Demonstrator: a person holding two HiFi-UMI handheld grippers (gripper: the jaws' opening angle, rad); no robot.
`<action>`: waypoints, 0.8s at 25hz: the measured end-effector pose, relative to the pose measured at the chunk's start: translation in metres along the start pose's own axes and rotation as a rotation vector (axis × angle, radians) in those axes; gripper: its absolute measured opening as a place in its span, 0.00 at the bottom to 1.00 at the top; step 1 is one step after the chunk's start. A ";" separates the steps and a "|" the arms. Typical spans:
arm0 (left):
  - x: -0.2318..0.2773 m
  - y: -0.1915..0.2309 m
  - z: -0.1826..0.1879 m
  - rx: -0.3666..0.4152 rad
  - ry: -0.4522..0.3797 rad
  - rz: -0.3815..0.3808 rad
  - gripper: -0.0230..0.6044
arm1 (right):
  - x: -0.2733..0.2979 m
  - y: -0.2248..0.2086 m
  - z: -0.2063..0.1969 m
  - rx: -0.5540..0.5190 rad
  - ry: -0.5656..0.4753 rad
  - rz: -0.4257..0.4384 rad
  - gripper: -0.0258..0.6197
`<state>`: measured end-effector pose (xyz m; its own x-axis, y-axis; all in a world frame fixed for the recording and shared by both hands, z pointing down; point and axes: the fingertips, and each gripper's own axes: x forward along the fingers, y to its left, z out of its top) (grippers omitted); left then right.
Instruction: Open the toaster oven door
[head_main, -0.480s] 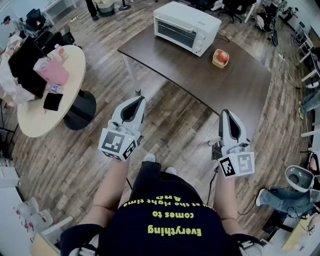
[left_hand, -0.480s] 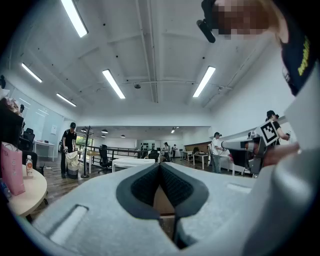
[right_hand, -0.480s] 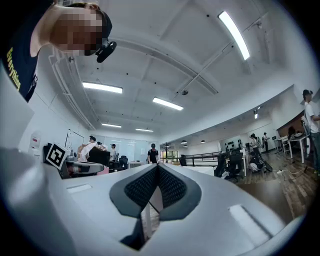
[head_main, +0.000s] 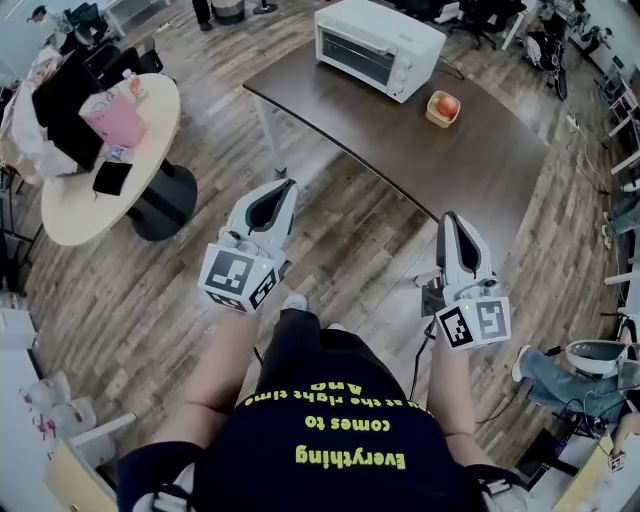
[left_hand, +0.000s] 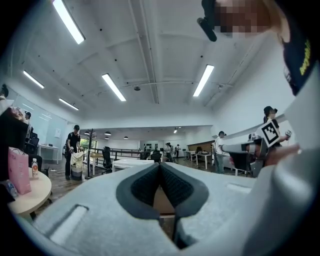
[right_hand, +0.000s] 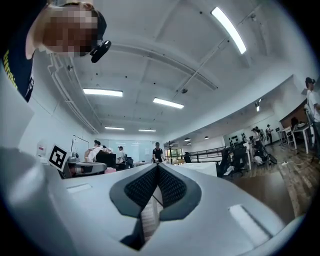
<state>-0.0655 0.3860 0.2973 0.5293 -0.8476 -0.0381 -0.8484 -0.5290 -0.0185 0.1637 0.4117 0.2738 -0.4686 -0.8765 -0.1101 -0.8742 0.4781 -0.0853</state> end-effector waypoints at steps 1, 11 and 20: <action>0.000 -0.003 0.000 0.003 0.002 0.000 0.04 | -0.001 0.000 -0.002 0.015 0.006 0.010 0.06; 0.001 -0.006 -0.001 0.018 0.029 0.116 0.53 | -0.003 0.008 -0.004 0.083 0.010 0.124 0.39; 0.016 -0.008 0.001 0.016 0.041 0.090 0.68 | 0.013 0.002 -0.018 0.098 0.054 0.103 0.56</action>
<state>-0.0504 0.3763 0.2963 0.4504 -0.8928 0.0005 -0.8923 -0.4502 -0.0331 0.1539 0.4006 0.2897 -0.5637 -0.8230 -0.0701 -0.8056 0.5665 -0.1732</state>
